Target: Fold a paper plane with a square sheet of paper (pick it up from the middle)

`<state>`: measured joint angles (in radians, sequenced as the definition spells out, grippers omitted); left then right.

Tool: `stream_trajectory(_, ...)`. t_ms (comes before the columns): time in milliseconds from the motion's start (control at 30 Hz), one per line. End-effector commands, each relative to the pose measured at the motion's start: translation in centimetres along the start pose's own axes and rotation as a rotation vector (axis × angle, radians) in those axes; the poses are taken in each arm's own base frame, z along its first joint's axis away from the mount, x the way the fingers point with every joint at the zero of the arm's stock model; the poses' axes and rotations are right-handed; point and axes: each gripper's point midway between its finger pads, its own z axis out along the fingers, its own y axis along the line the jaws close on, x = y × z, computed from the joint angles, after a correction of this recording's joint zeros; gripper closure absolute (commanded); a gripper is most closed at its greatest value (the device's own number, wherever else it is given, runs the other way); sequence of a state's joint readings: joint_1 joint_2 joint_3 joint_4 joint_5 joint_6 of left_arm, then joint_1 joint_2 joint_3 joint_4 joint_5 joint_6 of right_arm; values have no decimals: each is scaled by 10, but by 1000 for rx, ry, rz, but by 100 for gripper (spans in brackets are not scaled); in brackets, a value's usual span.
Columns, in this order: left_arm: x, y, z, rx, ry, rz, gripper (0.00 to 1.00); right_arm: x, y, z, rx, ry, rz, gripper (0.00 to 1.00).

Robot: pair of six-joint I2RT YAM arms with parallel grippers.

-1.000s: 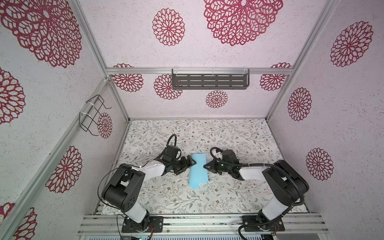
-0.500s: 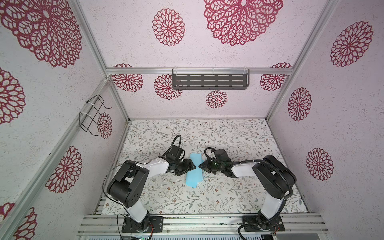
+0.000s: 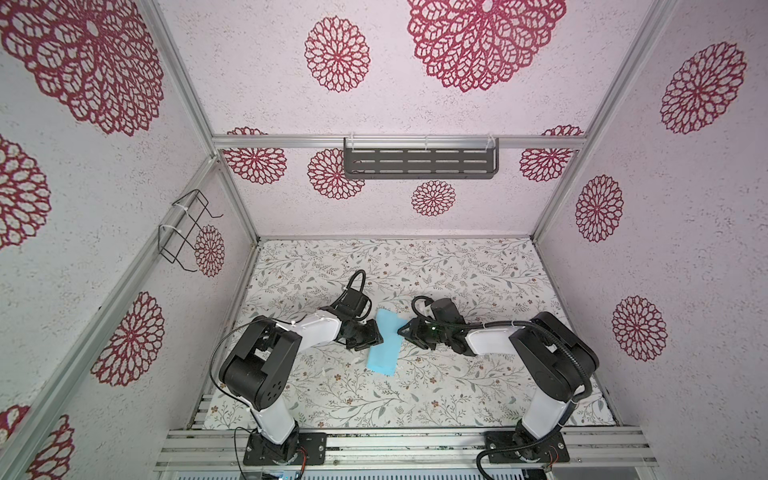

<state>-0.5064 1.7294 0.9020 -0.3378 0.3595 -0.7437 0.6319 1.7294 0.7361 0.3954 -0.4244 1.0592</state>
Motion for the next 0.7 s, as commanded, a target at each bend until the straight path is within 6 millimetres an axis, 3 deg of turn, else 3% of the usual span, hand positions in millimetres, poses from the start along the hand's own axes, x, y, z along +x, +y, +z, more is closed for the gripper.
stream_trajectory(0,11,6,4,-33,54,32,61,-16,11,-19,-12,-73,-50,54)
stream_trajectory(167,17,2,3,-27,70,39,60,-16,9,-16,-9,-54,-66,52)
stream_trajectory(367,26,1,6,-84,70,43,58,-11,20,-9,-56,4,-120,52)
stream_trajectory(667,36,12,12,-173,116,52,57,-7,21,4,-77,65,-118,54)
